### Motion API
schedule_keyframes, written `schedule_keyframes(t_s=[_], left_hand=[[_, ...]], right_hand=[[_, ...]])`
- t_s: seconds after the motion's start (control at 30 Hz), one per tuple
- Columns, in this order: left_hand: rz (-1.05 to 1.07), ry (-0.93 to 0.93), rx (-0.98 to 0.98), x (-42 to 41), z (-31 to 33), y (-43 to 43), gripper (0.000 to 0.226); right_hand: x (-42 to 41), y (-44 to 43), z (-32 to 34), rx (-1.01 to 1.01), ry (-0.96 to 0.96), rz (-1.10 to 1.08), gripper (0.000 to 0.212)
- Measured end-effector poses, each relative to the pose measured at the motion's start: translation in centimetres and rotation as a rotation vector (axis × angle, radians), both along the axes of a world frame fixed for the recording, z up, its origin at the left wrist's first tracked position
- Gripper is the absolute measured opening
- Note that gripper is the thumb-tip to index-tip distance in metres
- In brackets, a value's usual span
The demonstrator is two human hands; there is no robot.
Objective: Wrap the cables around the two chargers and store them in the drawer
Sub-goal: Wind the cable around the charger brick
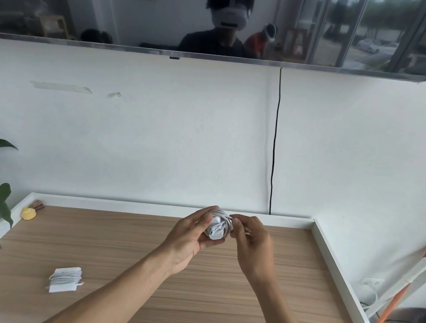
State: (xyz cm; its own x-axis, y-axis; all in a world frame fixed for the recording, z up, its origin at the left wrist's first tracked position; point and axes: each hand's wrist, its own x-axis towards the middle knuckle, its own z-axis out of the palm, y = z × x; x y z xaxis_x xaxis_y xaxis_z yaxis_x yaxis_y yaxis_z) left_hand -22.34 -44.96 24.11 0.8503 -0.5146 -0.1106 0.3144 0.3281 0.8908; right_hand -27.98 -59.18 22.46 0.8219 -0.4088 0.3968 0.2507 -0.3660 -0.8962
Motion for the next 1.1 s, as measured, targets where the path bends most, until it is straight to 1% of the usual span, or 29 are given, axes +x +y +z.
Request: schedule_keyframes(t_s=[0.07,0.13,0.2,0.3,0.4,0.5,0.63,0.77,0.83,0.9,1.03,1.1], left_hand=[[-0.005,-0.016,0.028,0.0,-0.1,0.0,0.051],[-0.019,-0.052,0.06,-0.2,-0.1,-0.1,0.039],[-0.021,-0.075,0.083,-0.4,0.2,-0.3,0.032],[0.0,-0.067,0.09,-0.5,0.3,-0.3,0.035],[0.017,-0.032,0.07,-0.7,0.0,-0.1,0.039],[0.057,-0.026,0.097,-0.9,-0.4,-0.1,0.039],[0.148,-0.107,0.169,-1.1,-0.7,-0.3,0.034],[0.248,-0.198,0.233,-1.4,-0.9,-0.2,0.032],[0.273,-0.209,0.269,-1.4,-1.2,-0.2,0.033],[0.266,-0.185,0.264,-1.3,-1.4,0.0,0.034],[0.136,-0.192,0.195,-1.5,-1.6,0.6,0.032],[0.153,-0.201,0.208,-1.4,-1.9,0.7,0.03]], right_hand=[[-0.2,0.0,0.2,-0.015,0.004,0.0,0.013],[-0.3,0.4,0.5,-0.011,0.021,0.028,0.012],[-0.3,0.8,0.3,-0.02,0.054,0.042,0.018],[-0.1,0.8,-0.1,-0.037,0.089,0.015,0.028],[0.1,0.9,-0.2,-0.003,0.107,0.054,0.026],[0.2,1.4,-0.5,0.05,0.105,0.053,0.027],[0.3,2.5,-0.8,0.111,0.112,0.011,0.027],[0.6,3.5,-1.1,0.114,0.115,-0.082,0.037],[0.7,3.9,-0.9,0.128,0.124,-0.113,0.041],[0.8,4.3,-0.8,0.15,0.126,-0.129,0.041],[1.2,4.2,-0.9,0.212,0.141,-0.148,0.043],[1.2,4.2,-0.7,0.232,0.15,-0.131,0.045]])
